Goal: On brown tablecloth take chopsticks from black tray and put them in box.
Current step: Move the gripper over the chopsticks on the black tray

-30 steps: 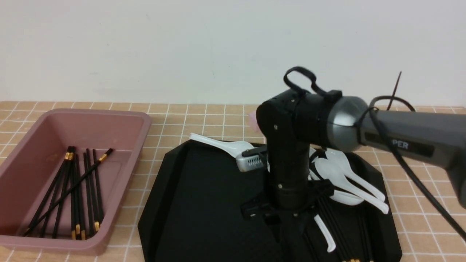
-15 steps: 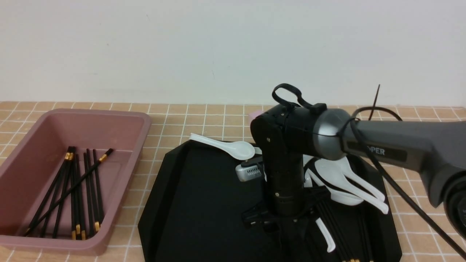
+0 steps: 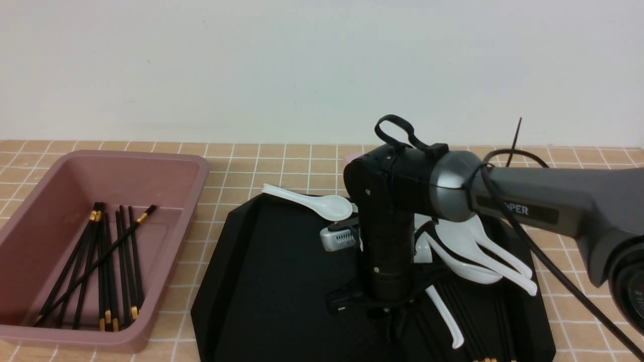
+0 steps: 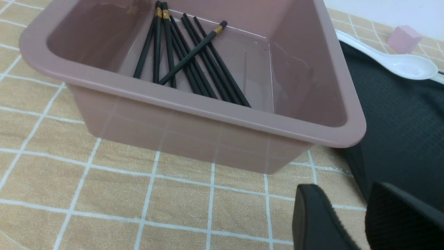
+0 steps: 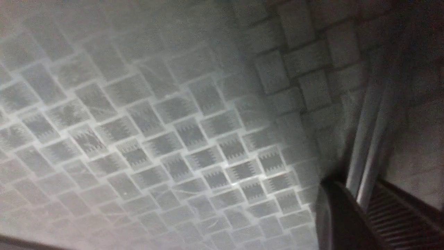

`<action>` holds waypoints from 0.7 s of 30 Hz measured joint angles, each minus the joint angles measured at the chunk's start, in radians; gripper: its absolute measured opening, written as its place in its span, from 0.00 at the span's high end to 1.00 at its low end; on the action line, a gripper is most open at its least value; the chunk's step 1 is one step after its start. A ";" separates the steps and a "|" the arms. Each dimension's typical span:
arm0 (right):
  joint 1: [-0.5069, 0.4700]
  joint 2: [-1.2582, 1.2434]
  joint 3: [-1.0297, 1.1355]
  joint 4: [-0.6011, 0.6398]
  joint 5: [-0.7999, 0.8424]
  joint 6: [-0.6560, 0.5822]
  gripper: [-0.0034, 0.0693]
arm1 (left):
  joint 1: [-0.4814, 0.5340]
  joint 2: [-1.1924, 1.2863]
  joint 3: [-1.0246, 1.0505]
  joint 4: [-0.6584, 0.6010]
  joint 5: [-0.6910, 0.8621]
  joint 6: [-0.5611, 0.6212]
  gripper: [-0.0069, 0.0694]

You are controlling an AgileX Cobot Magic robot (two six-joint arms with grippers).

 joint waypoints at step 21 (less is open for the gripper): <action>0.174 -0.117 0.024 -0.074 0.007 0.001 0.80 | 0.000 0.000 0.000 0.000 0.000 0.000 0.60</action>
